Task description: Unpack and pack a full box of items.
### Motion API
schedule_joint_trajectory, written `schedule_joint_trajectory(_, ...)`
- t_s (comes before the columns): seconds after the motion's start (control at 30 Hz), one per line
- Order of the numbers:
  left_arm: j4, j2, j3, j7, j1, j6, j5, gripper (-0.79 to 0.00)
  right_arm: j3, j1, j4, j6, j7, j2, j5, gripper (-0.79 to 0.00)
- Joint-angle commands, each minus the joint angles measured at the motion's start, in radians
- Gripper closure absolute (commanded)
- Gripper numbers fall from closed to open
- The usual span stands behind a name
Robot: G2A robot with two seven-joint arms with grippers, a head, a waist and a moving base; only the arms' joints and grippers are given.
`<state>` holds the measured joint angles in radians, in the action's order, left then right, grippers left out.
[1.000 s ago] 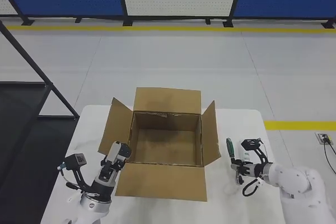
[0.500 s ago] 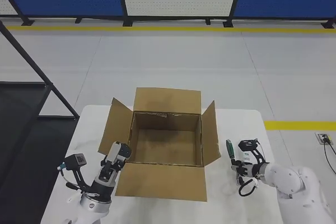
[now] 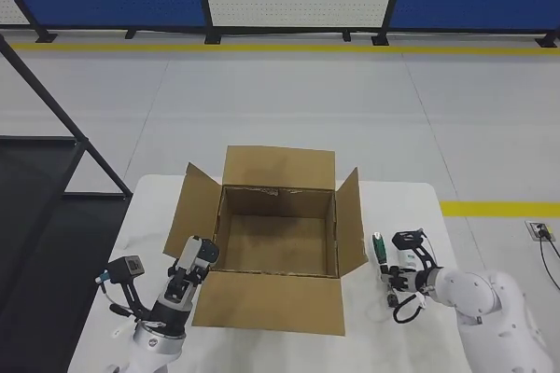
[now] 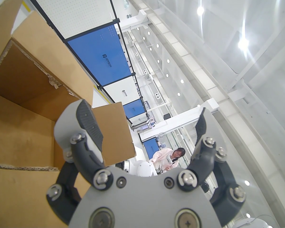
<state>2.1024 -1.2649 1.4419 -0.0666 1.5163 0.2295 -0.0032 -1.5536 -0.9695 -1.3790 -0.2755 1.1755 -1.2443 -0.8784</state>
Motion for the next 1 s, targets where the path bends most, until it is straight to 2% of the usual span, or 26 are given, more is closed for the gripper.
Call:
schedule_joint_trajectory(0.0,0.000,0.000,0.000,0.000,0.000,0.000,0.000,-0.785,0.004,0.001,0.004,0.000,-0.002,0.002,0.004,-0.234)
schedule_joint_trajectory(0.2,0.000,0.000,0.000,0.000,0.000,0.000,0.000,-0.785,0.004,-0.012,-0.012,0.001,-0.029,0.011,0.017,-0.308)
schedule_joint_trajectory(0.3,0.000,0.000,0.000,0.000,0.000,0.000,0.000,-0.785,-0.020,-0.052,-0.077,-0.015,-0.053,0.019,0.033,-0.314)
schedule_joint_trajectory(0.37,0.000,0.000,0.000,0.000,0.000,0.000,0.000,-0.785,-0.042,-0.088,-0.142,-0.047,-0.061,0.026,0.046,-0.357)
schedule_joint_trajectory(0.43,0.000,0.000,0.000,0.000,0.000,0.000,0.000,-0.785,-0.069,-0.128,-0.215,-0.088,-0.066,0.034,0.070,-0.665)
schedule_joint_trajectory(0.47,0.000,0.000,0.000,0.000,0.000,-0.001,0.000,-0.785,-0.086,-0.148,-0.253,-0.101,-0.071,0.037,0.081,-0.757)
schedule_joint_trajectory(0.5,0.005,0.000,0.001,-0.002,0.001,-0.001,0.002,-0.785,-0.102,-0.168,-0.291,-0.109,-0.079,0.040,0.091,-0.785)
schedule_joint_trajectory(0.67,0.035,0.001,0.021,-0.009,0.023,0.022,0.009,-0.785,-0.175,-0.270,-0.475,-0.151,-0.145,0.052,0.141,-0.785)
schedule_joint_trajectory(0.77,0.061,0.003,0.048,-0.024,0.049,0.051,0.004,-0.785,-0.205,-0.316,-0.558,-0.215,-0.181,0.059,0.188,-0.785)
schedule_joint_trajectory(0.87,0.085,0.007,0.092,-0.051,0.081,0.088,0.007,-0.785,-0.233,-0.335,-0.570,-0.242,-0.184,0.066,0.299,-0.785)
schedule_joint_trajectory(0.97,0.095,0.010,0.137,-0.060,0.117,0.115,-0.030,-0.785,-0.232,-0.335,-0.570,-0.243,-0.176,0.067,0.306,-0.785)
